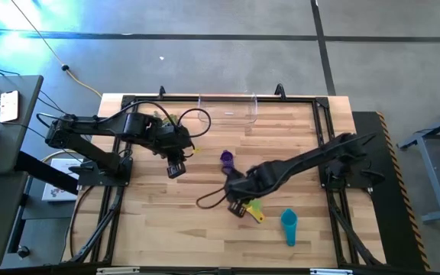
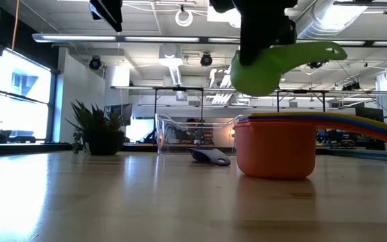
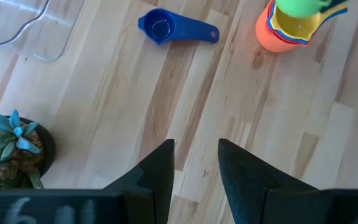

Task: Nest measuring cups in basket
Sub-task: Stack the green measuring cup on top of the yellow measuring cup

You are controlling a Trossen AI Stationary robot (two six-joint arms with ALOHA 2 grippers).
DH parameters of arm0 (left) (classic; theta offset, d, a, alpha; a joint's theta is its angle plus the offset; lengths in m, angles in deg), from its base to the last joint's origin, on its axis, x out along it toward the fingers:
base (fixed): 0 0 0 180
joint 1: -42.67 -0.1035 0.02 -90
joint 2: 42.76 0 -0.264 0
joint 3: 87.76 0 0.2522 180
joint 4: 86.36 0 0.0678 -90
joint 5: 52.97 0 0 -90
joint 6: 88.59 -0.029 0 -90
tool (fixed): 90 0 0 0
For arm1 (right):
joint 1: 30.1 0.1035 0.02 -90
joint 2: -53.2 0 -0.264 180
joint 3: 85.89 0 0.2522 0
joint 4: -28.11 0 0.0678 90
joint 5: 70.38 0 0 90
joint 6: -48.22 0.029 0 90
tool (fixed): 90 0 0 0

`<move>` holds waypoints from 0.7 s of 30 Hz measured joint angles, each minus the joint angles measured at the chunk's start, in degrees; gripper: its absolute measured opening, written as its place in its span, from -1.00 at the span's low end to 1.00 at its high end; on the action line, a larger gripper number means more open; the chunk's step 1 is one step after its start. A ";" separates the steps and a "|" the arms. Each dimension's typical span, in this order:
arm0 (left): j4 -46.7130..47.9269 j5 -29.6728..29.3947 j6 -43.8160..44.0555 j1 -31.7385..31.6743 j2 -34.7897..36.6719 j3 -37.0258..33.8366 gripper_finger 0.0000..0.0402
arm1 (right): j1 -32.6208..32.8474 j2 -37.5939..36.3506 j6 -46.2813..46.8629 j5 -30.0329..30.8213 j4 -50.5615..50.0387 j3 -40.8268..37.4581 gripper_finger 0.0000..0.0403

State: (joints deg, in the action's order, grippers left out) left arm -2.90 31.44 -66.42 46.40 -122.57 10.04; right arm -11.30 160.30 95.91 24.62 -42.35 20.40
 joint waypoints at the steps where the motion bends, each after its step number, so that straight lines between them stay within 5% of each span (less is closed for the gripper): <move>1: 0.01 0.01 -0.25 -0.01 0.00 -0.01 -0.44 | 0.28 0.72 0.02 -0.55 0.00 0.37 -1.00; 21: -0.07 0.02 -0.39 -0.01 0.04 0.00 -0.44 | 2.67 5.59 4.96 -2.28 -0.56 0.79 -1.00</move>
State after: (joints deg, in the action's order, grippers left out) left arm -2.98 31.46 -66.81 46.39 -122.52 10.04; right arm -8.62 165.89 100.87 22.34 -42.92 21.19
